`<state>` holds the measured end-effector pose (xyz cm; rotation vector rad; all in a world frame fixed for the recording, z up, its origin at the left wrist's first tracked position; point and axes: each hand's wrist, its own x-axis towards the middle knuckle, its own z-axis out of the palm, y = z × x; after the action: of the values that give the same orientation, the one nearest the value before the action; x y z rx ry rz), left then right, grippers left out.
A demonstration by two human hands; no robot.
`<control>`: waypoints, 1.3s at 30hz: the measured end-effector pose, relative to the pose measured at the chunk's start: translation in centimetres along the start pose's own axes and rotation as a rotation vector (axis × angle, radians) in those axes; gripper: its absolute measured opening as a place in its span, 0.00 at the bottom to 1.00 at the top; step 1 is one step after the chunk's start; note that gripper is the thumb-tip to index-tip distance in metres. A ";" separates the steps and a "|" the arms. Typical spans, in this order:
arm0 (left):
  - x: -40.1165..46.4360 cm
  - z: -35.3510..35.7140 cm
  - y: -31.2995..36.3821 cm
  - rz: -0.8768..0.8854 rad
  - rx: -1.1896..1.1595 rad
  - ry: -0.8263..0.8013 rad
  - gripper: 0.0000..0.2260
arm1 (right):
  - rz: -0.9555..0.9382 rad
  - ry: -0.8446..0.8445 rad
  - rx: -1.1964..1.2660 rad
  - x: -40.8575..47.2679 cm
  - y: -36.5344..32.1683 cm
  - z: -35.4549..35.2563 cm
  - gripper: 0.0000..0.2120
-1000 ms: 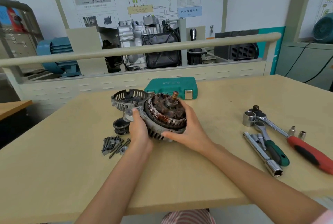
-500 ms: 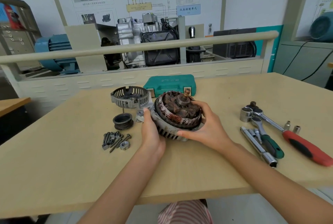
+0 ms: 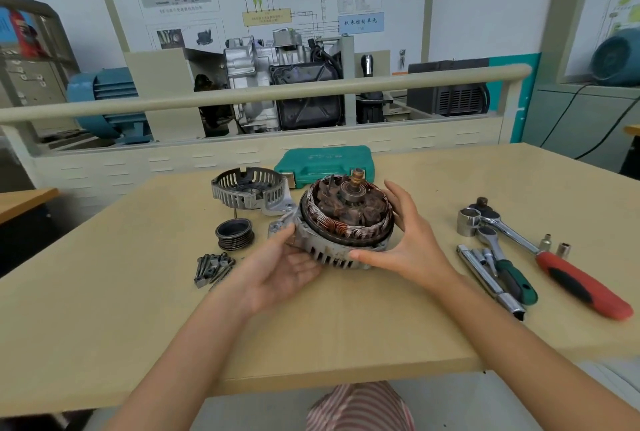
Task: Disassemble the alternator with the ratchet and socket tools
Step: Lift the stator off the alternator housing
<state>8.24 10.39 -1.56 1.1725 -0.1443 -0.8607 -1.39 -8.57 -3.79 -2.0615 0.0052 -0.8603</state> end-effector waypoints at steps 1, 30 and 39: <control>-1.0 -0.7 0.4 -0.032 0.190 -0.032 0.18 | 0.004 -0.003 0.010 0.0 0.1 -0.2 0.53; -0.5 -0.8 1.9 0.664 1.040 -0.202 0.43 | -0.019 -0.184 -0.066 0.2 -1.2 2.0 0.66; 0.3 -1.6 0.5 0.841 1.118 -0.100 0.44 | 0.027 -0.226 0.109 0.4 -0.9 1.6 0.55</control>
<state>9.52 11.50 -1.90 1.8565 -1.2249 -0.0070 -0.50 -6.96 -3.48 -2.0402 -0.1334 -0.5939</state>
